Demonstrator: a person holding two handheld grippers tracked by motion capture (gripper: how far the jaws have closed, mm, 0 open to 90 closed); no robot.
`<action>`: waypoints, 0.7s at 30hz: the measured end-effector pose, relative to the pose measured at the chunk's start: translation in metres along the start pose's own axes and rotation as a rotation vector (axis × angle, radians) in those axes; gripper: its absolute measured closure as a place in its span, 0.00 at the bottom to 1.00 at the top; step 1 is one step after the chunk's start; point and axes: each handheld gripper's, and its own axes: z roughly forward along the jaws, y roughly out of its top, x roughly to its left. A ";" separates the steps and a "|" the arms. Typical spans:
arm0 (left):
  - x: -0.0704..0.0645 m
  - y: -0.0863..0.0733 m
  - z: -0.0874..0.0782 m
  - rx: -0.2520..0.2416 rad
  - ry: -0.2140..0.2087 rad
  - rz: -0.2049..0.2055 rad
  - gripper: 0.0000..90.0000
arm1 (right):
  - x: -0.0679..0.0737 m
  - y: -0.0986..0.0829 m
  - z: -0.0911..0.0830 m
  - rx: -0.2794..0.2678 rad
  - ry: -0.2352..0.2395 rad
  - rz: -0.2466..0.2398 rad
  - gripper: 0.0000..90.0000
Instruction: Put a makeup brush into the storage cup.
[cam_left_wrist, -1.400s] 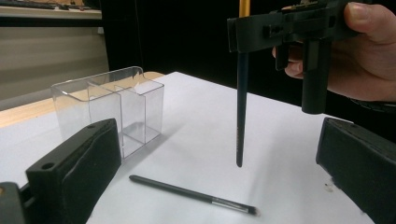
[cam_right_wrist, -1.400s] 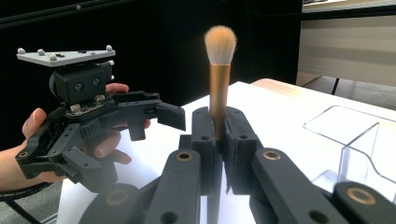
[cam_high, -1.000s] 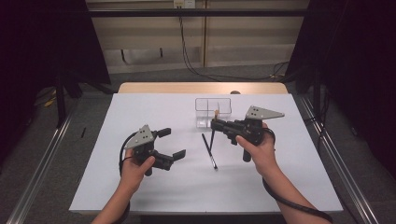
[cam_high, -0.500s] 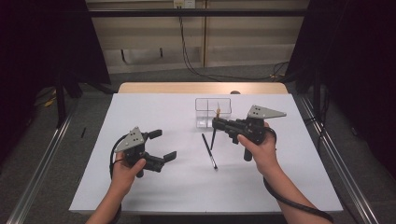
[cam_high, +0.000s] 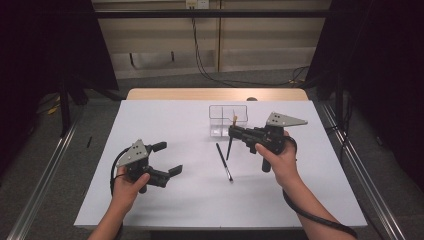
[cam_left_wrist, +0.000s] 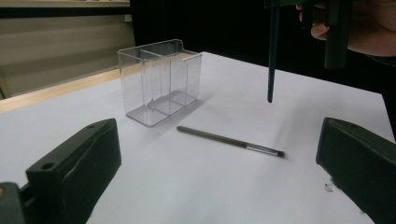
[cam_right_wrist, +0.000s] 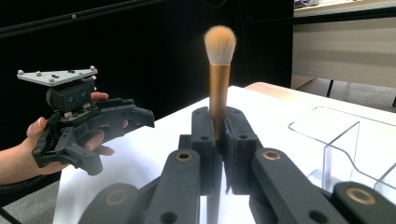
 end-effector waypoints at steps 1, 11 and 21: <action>0.000 -0.001 -0.001 -0.006 0.001 -0.008 0.00 | 0.000 0.000 0.000 -0.001 0.001 0.000 0.93; 0.002 -0.004 -0.010 0.003 0.012 0.001 0.00 | -0.002 -0.001 0.001 -0.003 -0.005 0.003 0.94; 0.004 -0.007 -0.020 0.008 0.022 0.000 0.00 | -0.004 -0.001 0.001 0.001 -0.010 0.001 0.93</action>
